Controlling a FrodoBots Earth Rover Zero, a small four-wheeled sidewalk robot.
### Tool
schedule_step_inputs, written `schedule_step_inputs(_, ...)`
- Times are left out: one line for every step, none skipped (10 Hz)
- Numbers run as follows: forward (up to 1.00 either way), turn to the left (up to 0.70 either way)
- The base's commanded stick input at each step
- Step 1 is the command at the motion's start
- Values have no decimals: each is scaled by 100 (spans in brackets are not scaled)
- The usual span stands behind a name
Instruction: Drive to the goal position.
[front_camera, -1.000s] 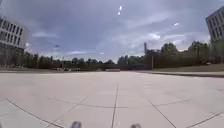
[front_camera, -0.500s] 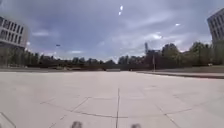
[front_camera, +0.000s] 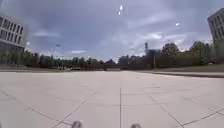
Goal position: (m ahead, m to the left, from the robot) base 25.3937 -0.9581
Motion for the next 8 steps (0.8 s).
schedule_step_inputs(70, 0)
schedule_step_inputs(70, 0)
schedule_step_inputs(70, 0)
schedule_step_inputs(70, -1)
schedule_step_inputs(70, -2)
schedule_step_inputs(70, -2)
schedule_step_inputs(70, -34)
schedule_step_inputs(70, -34)
